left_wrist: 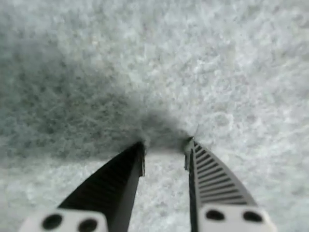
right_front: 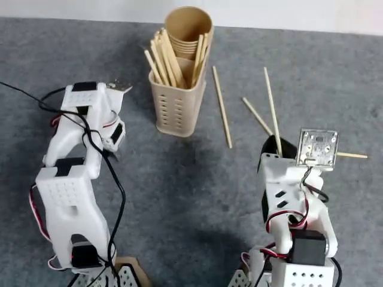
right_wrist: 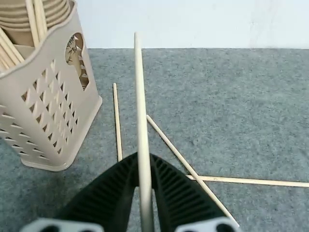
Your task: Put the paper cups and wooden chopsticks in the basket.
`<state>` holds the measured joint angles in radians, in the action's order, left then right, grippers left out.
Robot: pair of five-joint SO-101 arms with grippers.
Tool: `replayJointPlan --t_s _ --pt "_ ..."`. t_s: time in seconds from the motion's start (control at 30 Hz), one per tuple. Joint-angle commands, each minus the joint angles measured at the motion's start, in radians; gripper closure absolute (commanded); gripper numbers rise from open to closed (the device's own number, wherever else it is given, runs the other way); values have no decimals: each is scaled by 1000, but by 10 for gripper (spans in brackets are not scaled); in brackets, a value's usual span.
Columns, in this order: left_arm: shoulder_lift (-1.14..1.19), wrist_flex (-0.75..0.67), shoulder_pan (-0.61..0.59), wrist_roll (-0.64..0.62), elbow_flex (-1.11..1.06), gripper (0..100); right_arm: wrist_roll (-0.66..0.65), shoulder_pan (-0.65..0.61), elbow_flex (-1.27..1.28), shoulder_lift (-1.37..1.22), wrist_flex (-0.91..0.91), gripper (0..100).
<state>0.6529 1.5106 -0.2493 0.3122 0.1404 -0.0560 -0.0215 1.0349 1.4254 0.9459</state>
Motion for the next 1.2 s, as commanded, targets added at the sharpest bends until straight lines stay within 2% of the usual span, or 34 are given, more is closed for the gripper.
replayJointPlan --t_s 0.0,0.2,0.37,0.5,0.57,0.67,0.8,0.9,1.07,1.17 --pt "-85 -28 -19 23 -214 851 -2 -7 -42 7 8 992" --pt "-386 -195 47 15 -503 849 -43 -4 -88 -88 39 992" --pt "-722 -282 41 -138 -530 848 -57 -4 -216 -291 36 991" --pt "-894 -394 99 -222 -677 848 -196 -2 -265 -529 -22 991" --pt "-932 -446 130 -258 -751 848 -250 12 -275 -671 -94 991" --pt "-963 -508 130 -265 -817 848 -404 13 -300 -866 -179 989" --pt "-972 -526 113 -265 -854 848 -552 47 -394 -1096 -231 988" --pt "-978 -526 113 -265 -857 848 -563 76 -486 -1260 -257 984" --pt "-978 -526 111 -264 -854 848 -563 93 -619 -1497 -263 861" --pt "-978 -526 108 -264 -855 848 -565 108 -645 -1549 -263 839"
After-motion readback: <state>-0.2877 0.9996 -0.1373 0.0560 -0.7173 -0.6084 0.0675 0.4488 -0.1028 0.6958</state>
